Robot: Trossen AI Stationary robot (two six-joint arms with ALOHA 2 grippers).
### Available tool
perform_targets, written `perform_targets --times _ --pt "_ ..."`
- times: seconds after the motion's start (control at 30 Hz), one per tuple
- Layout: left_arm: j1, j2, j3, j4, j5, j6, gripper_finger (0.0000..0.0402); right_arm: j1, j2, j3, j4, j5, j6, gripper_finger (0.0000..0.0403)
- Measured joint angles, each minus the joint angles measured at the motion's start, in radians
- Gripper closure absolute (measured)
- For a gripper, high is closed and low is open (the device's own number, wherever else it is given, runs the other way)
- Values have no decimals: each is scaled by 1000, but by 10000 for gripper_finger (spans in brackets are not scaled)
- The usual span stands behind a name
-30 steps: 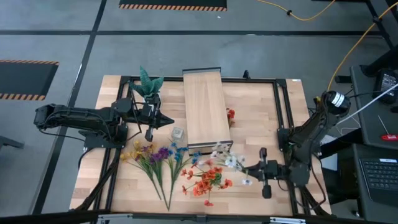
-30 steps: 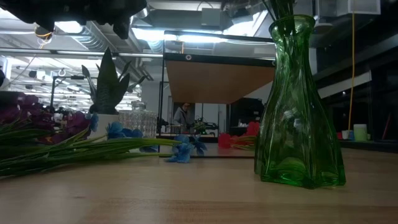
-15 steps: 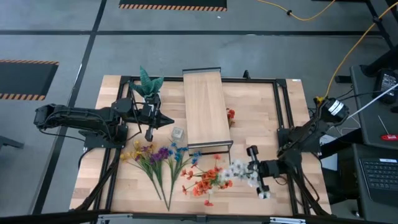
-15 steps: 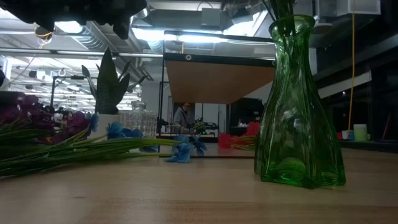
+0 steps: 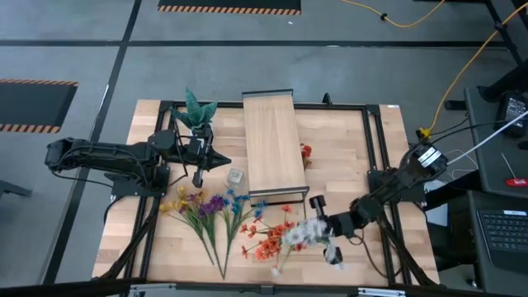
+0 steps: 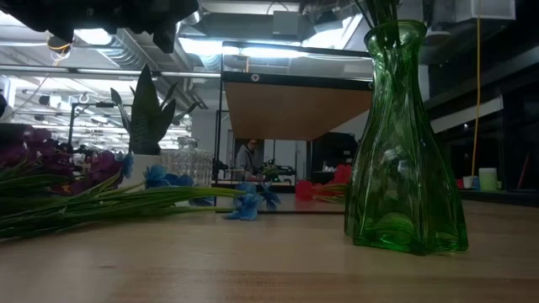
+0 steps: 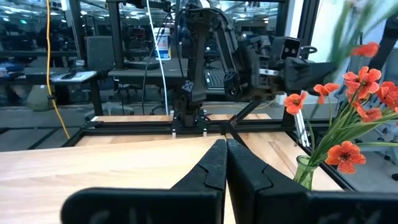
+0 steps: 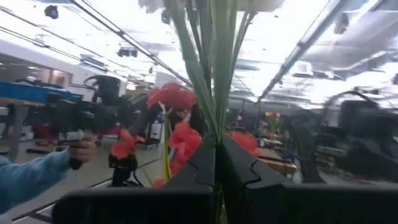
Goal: Pick and place flowers into a vace then onto a shelf
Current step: Put the white flowers into the green vase
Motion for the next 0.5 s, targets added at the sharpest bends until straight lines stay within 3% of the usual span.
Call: perform_targets --times 0.5 --pt "0 0 0 0 1 0 398 -23 89 78 1 -16 29 399"
